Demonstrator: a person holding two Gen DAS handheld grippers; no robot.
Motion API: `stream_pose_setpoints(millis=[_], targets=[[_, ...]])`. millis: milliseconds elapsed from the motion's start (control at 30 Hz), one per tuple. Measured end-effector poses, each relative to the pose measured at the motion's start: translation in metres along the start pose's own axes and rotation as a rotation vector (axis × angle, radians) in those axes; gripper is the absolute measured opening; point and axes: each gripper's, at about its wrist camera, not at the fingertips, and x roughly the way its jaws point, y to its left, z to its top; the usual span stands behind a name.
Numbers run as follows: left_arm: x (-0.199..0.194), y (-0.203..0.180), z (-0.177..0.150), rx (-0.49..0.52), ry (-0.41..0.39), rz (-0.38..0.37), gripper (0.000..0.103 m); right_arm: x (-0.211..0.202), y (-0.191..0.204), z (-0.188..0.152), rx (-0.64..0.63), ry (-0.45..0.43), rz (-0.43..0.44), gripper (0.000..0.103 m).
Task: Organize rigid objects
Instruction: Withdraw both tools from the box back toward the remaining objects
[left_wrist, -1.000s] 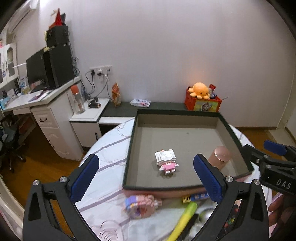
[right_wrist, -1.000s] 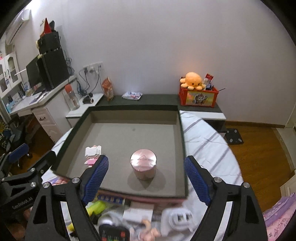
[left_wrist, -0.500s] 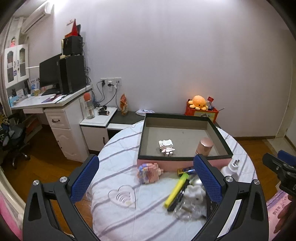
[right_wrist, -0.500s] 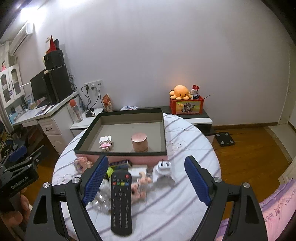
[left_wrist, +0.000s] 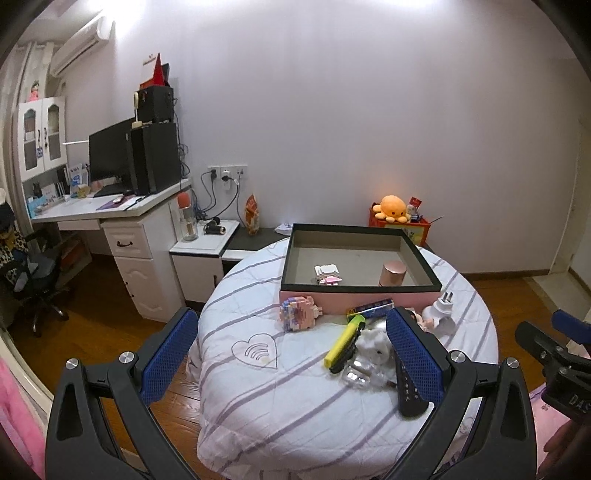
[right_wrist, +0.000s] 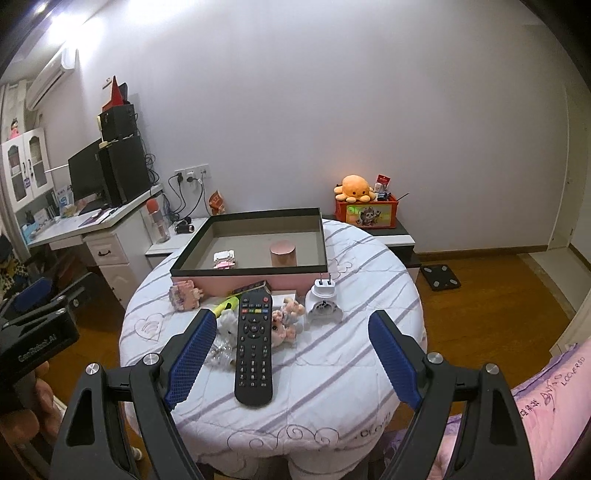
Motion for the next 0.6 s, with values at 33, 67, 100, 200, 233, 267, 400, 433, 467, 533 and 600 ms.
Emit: stream_pose_setpoints(millis=[33,67,100,200,233,267,400,433,467,533,600], targets=[[-0.003,0.000,-0.001,0.000,0.000,0.000,0.103,-0.001,0.001,-0.001,0.000,-0.001,0.002,0.086],[-0.005,0.001,-0.003,-0.001,0.000,0.002,0.103,-0.002,0.001,-0.002,0.000,-0.004,0.002,0.086],[-0.006,0.002,-0.003,-0.001,0.000,0.003,0.103,-0.003,0.001,-0.002,-0.001,-0.008,0.000,0.086],[-0.009,0.004,-0.006,-0.007,0.005,0.004,0.103,-0.007,0.001,-0.005,-0.003,-0.012,-0.003,0.086],[-0.009,0.005,-0.007,-0.008,0.006,0.004,0.103,-0.007,0.001,-0.005,-0.003,-0.013,-0.004,0.086],[-0.009,0.005,-0.008,-0.008,0.008,0.004,0.103,-0.008,0.001,-0.006,-0.002,-0.013,-0.006,0.086],[-0.005,0.006,-0.011,-0.003,0.026,0.004,0.103,-0.007,0.002,-0.008,0.001,-0.007,-0.012,0.086],[-0.003,0.006,-0.012,-0.003,0.031,0.003,0.103,-0.006,0.002,-0.008,0.000,-0.004,-0.015,0.086],[-0.001,0.006,-0.012,-0.003,0.034,0.002,0.103,-0.005,0.002,-0.008,0.000,0.000,-0.016,0.086],[0.005,0.006,-0.012,-0.006,0.045,0.001,0.103,-0.002,0.002,-0.007,0.000,0.006,-0.018,0.086],[0.012,0.006,-0.013,-0.008,0.057,0.001,0.103,0.003,0.002,-0.006,-0.001,0.013,-0.020,0.086]])
